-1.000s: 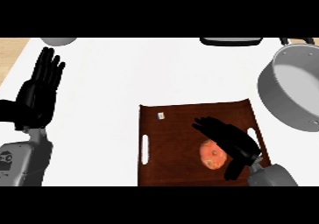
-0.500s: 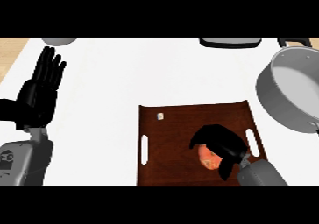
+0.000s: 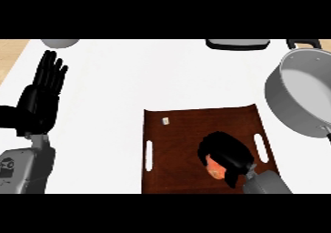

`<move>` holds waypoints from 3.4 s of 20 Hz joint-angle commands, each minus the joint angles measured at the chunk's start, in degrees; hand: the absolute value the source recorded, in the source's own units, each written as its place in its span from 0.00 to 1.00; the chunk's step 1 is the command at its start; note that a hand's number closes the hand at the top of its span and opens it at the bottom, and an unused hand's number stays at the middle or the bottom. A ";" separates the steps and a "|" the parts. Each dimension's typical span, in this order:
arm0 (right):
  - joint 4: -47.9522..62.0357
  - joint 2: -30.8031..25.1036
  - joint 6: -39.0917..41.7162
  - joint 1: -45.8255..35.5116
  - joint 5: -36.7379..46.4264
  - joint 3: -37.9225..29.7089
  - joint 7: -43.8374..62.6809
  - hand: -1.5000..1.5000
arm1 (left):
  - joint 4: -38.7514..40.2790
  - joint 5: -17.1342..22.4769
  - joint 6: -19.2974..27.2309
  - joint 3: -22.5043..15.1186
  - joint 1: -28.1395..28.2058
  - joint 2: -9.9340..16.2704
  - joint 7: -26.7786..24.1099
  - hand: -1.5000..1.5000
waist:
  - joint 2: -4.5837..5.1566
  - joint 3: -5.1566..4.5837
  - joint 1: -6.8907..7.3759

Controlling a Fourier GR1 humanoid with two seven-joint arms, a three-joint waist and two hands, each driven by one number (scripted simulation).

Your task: Pick the squash from the tray and place it in the pot

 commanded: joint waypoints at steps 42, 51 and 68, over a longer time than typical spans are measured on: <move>-26.18 -18.31 6.16 0.97 -29.73 -51.45 20.12 1.00 | -2.15 -0.29 -0.98 0.13 0.45 -0.31 1.74 0.50 | 0.91 1.22 0.69; 11.11 -26.33 -2.79 -11.55 -27.70 -52.29 -0.63 1.00 | -4.88 -2.90 1.96 -2.45 -0.40 -2.72 3.40 0.50 | 1.01 1.27 1.20; 54.37 -31.22 -1.10 -29.35 -19.85 -47.50 -9.00 0.00 | -1.65 -0.46 -1.95 -0.42 -2.21 -0.33 3.28 0.50 | 1.80 1.42 3.11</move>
